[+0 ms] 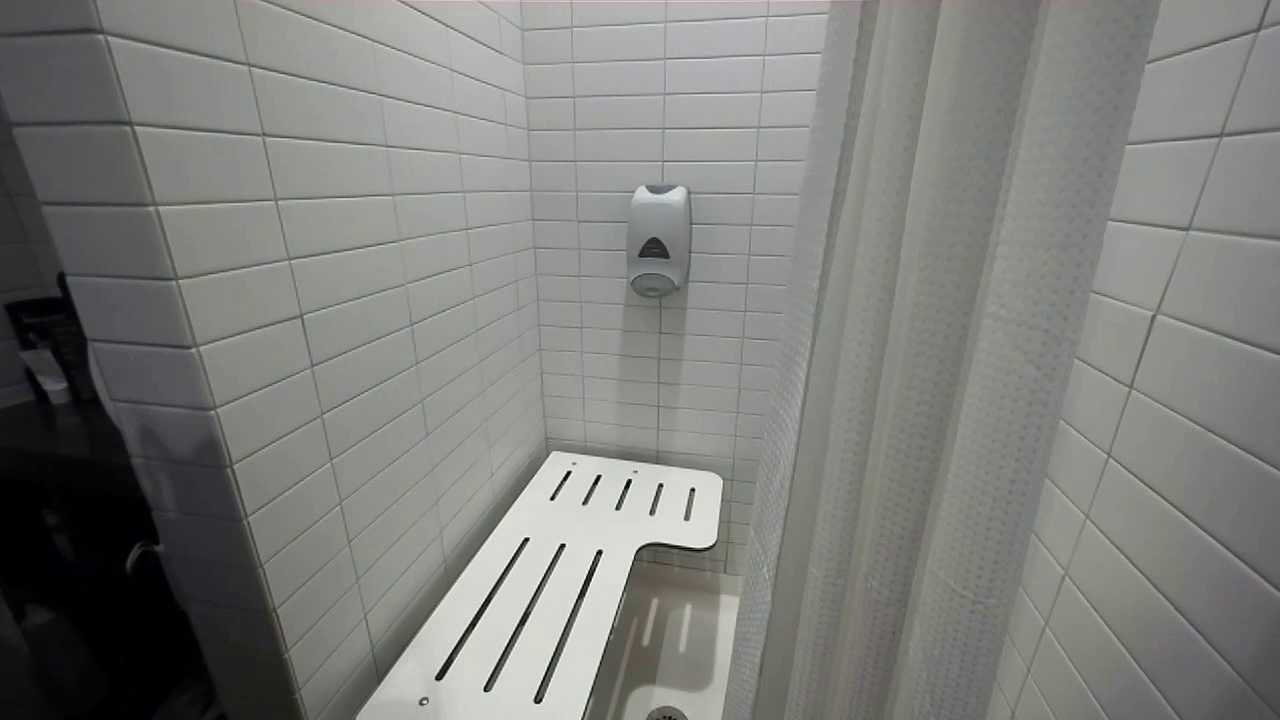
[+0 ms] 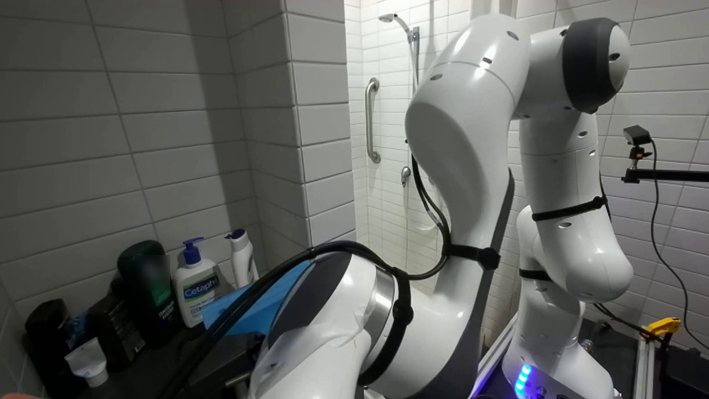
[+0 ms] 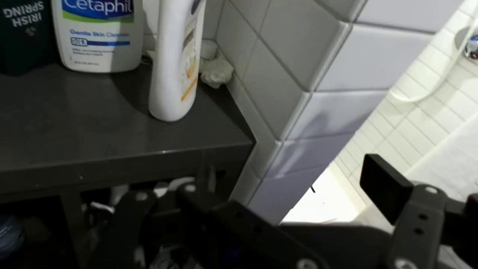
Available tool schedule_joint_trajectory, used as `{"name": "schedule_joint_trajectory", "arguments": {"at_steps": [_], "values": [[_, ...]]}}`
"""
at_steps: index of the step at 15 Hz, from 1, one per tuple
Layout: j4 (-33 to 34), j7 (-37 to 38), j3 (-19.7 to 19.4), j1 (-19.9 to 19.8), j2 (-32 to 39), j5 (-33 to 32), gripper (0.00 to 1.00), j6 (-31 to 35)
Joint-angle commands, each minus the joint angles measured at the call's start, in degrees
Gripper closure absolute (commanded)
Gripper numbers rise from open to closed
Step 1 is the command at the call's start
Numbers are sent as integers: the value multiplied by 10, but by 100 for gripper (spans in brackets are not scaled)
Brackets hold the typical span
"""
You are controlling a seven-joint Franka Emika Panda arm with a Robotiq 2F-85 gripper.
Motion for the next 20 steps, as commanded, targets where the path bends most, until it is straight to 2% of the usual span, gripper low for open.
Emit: {"name": "schedule_joint_trajectory", "arguments": {"at_steps": [1, 5, 9, 11, 13, 16, 20], "values": [[-72, -98, -5, -51, -101, -51, 0, 89], [-118, -169, -31, -97, -165, -86, 0, 224], [-139, -218, -60, -92, -181, -94, 0, 329], [-138, -214, -57, -82, -171, -112, 0, 361], [-126, -194, -48, -74, -155, -147, 0, 359], [-119, -150, -40, -67, -146, -197, 0, 312], [-113, -26, -39, -69, -116, -251, 0, 200]]}}
